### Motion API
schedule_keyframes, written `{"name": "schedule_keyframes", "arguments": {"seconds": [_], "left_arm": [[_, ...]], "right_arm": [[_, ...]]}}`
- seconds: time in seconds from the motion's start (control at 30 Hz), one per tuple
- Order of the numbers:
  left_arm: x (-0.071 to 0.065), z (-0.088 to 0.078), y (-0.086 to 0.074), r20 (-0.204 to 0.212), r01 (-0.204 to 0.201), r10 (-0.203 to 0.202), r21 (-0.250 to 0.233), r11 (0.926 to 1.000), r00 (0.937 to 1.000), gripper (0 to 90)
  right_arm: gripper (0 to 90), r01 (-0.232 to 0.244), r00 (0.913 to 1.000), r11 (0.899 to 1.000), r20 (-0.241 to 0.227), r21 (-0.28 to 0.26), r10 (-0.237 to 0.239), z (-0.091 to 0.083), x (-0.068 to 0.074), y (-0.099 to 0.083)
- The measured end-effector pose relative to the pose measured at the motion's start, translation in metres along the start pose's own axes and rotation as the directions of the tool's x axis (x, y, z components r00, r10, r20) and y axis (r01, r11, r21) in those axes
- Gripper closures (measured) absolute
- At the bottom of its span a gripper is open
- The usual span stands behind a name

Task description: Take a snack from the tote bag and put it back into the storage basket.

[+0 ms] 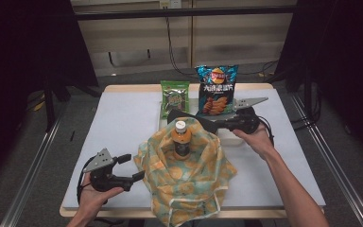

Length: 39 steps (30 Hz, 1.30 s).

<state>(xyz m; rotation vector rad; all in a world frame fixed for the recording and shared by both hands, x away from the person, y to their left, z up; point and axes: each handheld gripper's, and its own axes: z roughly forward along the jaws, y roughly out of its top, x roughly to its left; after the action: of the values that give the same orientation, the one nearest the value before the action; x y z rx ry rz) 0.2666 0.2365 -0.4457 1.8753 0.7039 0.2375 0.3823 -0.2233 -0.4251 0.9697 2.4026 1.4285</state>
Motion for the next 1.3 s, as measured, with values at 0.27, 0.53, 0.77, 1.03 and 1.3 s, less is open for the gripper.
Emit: {"name": "schedule_keyframes", "arguments": {"seconds": [0.27,0.53,0.77,1.03,1.3], "left_arm": [[-0.001,-0.001,0.001,0.0,-0.006,0.006,-0.001,1.0,1.0,14.9],[0.0,-0.003,0.001,-0.001,-0.006,0.006,-0.008,1.0,1.0,14.9],[0.0,-0.002,0.001,-0.012,-0.004,0.004,0.001,1.0,0.9999,14.9],[0.001,-0.002,0.0,0.001,-0.003,0.003,-0.006,1.0,1.0,14.9],[0.0,-0.001,0.0,-0.002,0.001,-0.001,-0.006,1.0,1.0,14.9]], "right_arm": [[90.0,-0.024,0.999,0.999,-0.036,0.033,0.026,0.006,0.006,-0.021],[90.0,-0.002,0.9995,0.996,-0.031,0.087,0.004,0.022,0.006,-0.029],[90.0,-0.03,0.9993,0.997,0.026,0.068,0.028,0.021,-0.002,-0.03],[90.0,-0.07,0.991,0.996,0.119,0.063,0.062,0.016,-0.009,-0.031],[90.0,-0.122,0.9796,0.991,0.167,0.049,0.112,0.004,-0.021,-0.035]]}}
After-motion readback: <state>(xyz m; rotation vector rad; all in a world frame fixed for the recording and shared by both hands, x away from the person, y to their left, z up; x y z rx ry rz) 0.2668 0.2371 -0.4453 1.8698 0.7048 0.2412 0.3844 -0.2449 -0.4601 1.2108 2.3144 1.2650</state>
